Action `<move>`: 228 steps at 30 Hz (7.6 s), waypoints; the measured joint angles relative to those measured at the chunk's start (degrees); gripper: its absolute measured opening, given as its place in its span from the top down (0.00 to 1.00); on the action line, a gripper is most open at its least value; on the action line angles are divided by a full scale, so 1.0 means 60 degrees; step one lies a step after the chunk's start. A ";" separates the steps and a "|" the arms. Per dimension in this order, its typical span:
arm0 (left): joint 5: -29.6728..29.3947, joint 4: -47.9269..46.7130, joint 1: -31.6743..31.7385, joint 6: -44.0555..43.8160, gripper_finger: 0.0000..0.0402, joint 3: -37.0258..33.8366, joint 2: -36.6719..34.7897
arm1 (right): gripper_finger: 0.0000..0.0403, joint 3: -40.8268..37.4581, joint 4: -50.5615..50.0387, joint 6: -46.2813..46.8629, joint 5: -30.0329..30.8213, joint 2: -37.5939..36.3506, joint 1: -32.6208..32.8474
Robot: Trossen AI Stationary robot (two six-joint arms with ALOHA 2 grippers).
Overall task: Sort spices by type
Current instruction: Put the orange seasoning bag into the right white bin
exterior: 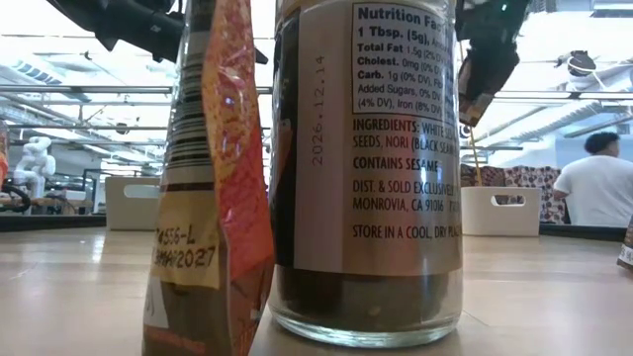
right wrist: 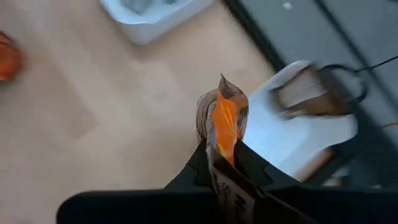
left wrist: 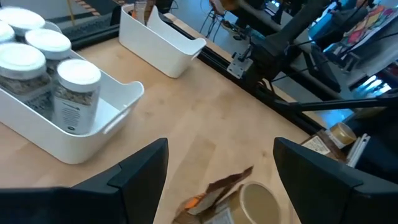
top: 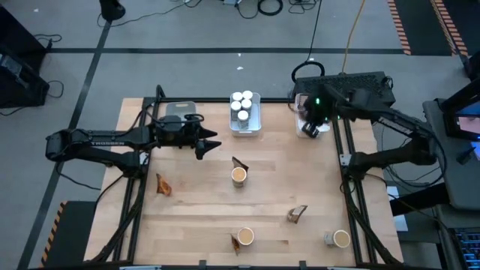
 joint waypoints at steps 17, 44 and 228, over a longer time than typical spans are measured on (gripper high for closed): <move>-0.0229 -0.0007 -0.0444 -0.0898 0.27 0.0004 -0.0001 | 0.99 0.0035 0.0693 -0.7207 -0.0015 0.3253 -0.3285; -0.0444 -0.0094 -0.0439 -0.0639 0.27 0.0011 -0.0001 | 0.98 0.0031 0.1410 -0.7617 0.0427 0.5820 -0.3734; 0.2718 -0.0011 -0.0395 0.1572 0.27 0.0004 -0.0001 | 0.74 -0.0173 0.1881 1.9963 -0.2169 0.6328 0.9357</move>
